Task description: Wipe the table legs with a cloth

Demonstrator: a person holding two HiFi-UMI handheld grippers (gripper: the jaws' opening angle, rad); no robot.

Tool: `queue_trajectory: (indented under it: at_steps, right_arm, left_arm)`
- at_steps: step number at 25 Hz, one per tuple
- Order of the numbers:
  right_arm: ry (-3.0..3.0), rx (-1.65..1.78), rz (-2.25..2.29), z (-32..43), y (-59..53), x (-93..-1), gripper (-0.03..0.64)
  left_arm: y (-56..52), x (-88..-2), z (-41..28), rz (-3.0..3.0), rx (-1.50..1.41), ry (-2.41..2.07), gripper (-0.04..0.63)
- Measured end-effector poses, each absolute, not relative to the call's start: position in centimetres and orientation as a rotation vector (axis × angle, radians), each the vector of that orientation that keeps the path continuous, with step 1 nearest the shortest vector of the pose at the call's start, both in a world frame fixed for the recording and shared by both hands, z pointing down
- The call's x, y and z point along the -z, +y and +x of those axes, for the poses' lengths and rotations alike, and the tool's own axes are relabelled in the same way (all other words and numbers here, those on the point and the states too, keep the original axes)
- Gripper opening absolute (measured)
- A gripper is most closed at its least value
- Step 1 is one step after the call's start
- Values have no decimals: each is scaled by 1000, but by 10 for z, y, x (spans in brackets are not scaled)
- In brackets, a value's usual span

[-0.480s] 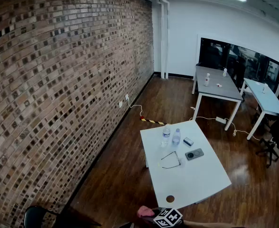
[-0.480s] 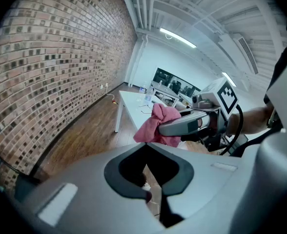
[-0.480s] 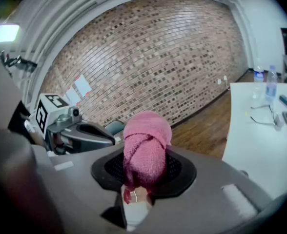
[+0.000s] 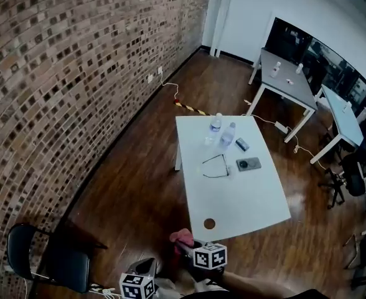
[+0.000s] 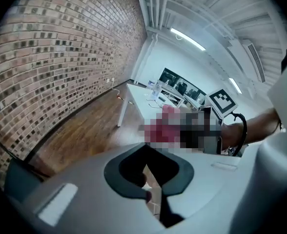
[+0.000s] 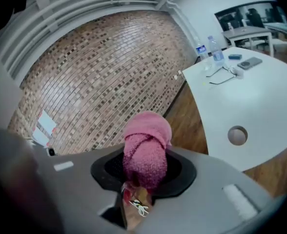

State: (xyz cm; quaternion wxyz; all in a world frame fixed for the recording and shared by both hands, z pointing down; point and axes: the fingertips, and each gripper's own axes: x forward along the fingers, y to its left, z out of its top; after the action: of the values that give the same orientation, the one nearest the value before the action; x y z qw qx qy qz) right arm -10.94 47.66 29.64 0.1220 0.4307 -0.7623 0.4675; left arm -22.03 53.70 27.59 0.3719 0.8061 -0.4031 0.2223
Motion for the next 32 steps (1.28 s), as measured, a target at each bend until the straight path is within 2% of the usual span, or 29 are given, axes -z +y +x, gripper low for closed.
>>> queue_trajectory:
  at_steps: [8, 16, 22, 28, 32]
  right_arm:
    - [-2009, -1617, 1516, -106, 481, -396, 104]
    - [-1765, -1641, 1814, -77, 503, -505, 104]
    - [-1731, -1670, 2033, -40, 495, -540, 104]
    - [-1931, -1618, 1976, -33, 482, -542, 104]
    - [-1932, -1735, 1989, -35, 483, -543, 104]
  left_arm:
    - [534, -340, -216, 2017, -607, -993, -5]
    - [550, -411, -212, 1969, -656, -930, -5]
    - [549, -464, -196, 1986, -653, -881, -5]
    - [522, -492, -142, 2079, -543, -802, -5]
    - [512, -505, -112, 2118, -502, -764, -5]
